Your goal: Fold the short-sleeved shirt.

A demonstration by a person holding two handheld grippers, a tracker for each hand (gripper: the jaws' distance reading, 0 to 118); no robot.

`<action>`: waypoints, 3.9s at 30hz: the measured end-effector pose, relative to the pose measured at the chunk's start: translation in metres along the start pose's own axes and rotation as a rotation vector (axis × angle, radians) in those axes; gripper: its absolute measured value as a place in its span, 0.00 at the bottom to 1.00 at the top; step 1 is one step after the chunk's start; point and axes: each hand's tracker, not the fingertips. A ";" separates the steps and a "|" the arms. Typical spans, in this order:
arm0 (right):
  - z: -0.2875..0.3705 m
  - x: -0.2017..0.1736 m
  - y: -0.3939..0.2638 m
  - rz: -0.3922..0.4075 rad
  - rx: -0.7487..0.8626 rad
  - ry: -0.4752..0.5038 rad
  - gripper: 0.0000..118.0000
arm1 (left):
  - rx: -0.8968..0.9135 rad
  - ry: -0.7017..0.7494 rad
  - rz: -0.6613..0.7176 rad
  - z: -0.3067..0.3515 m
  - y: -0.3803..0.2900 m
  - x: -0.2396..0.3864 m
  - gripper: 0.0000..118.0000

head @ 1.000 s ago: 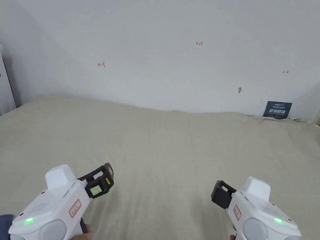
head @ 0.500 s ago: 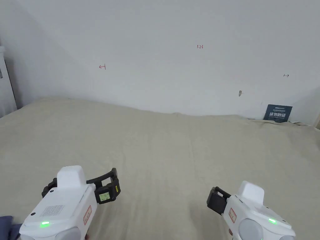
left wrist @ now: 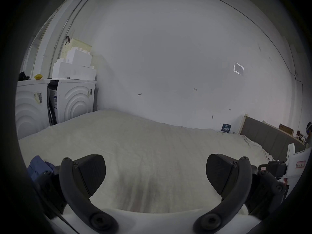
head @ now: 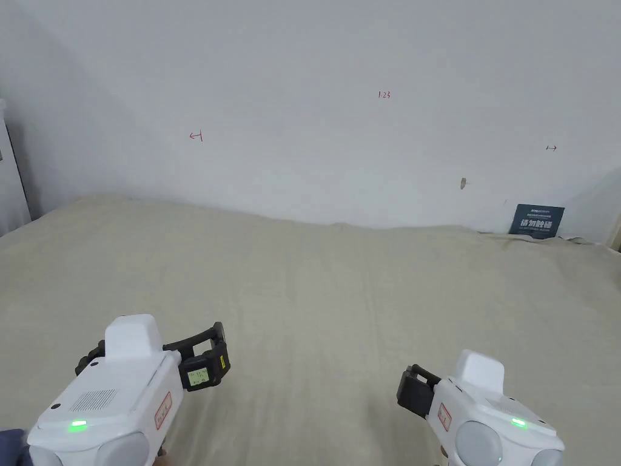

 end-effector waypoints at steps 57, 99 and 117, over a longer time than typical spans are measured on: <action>-0.004 -0.010 -0.003 0.176 0.226 0.080 0.75 | -0.018 0.019 -0.186 -0.016 -0.009 0.006 1.00; -0.002 -0.001 -0.020 0.127 0.291 0.053 0.80 | 0.056 0.029 -0.210 -0.009 -0.024 0.012 1.00; -0.009 -0.003 -0.016 0.152 0.344 0.004 0.81 | 0.059 0.026 -0.216 -0.015 -0.019 0.005 1.00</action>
